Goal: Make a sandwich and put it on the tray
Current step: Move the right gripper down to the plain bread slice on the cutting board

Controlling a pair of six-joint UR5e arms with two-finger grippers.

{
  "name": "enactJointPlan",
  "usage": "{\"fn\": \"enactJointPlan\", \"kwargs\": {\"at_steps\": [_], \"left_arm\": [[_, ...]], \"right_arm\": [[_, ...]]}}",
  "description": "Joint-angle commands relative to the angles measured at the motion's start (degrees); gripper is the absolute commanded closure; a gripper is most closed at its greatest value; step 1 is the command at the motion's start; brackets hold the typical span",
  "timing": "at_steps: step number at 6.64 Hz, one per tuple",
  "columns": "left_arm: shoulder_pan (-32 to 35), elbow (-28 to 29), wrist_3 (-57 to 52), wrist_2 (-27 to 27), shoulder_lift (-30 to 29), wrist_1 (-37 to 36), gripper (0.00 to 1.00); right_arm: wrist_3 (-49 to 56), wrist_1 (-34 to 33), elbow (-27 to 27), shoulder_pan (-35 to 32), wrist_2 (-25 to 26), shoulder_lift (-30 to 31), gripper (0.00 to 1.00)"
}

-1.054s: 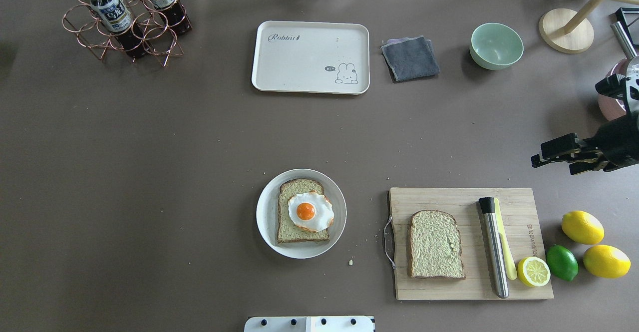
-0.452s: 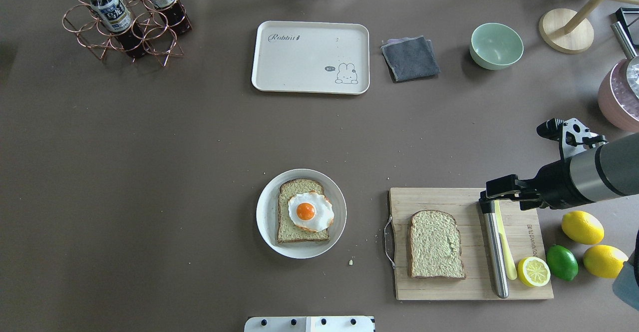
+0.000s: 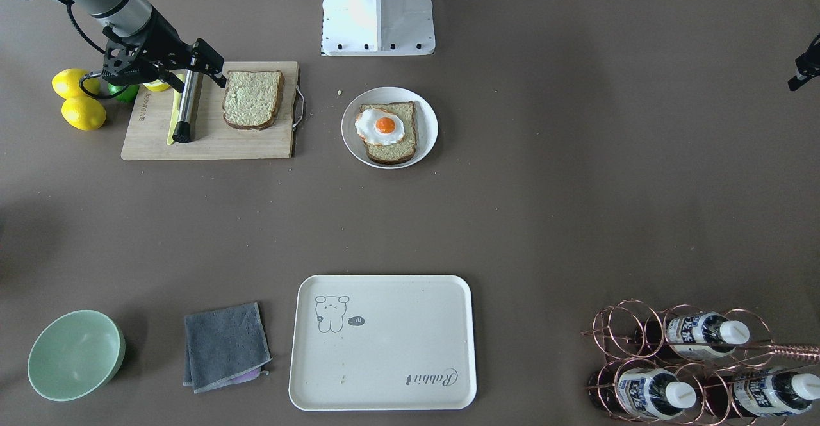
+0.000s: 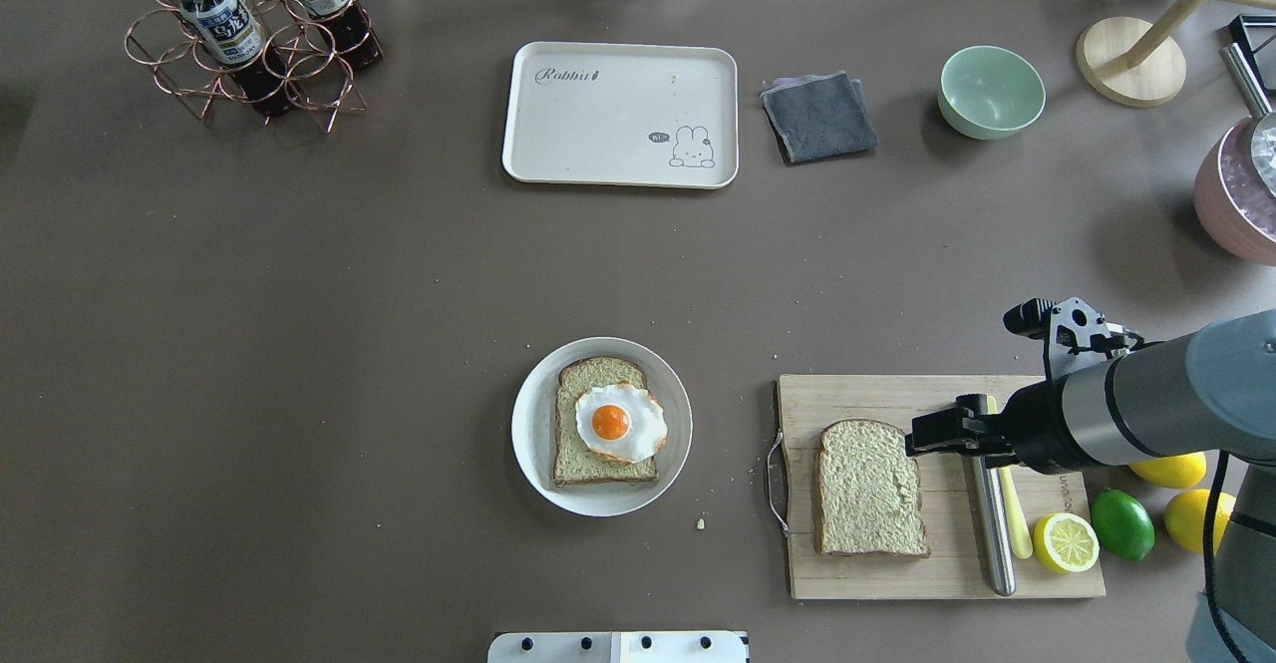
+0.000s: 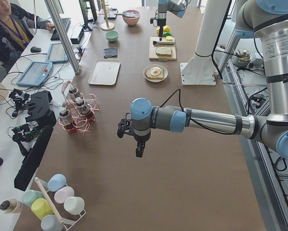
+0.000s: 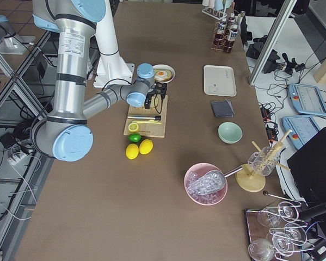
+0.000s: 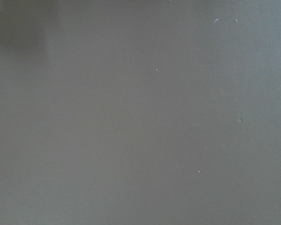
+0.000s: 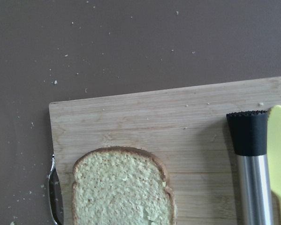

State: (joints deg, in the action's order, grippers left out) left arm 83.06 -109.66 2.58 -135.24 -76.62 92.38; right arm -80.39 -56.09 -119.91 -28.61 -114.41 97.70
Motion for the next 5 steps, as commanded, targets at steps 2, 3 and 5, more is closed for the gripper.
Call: {"fn": "enactJointPlan", "kwargs": {"at_steps": [2, 3, 5], "left_arm": [[-0.01, 0.94, 1.99, 0.06, 0.07, 2.71, 0.02], [-0.01, 0.94, 1.99, 0.06, 0.07, 2.89, 0.02], [-0.01, 0.94, 1.99, 0.06, 0.16, 2.89, 0.02]], "right_arm": [[-1.09, 0.19, 1.95, 3.64, 1.73, -0.50, 0.05], [-1.17, 0.27, 2.91, 4.08, 1.82, -1.11, 0.06], [-2.05, 3.16, 7.38, 4.17, 1.73, -3.91, 0.07]]}}
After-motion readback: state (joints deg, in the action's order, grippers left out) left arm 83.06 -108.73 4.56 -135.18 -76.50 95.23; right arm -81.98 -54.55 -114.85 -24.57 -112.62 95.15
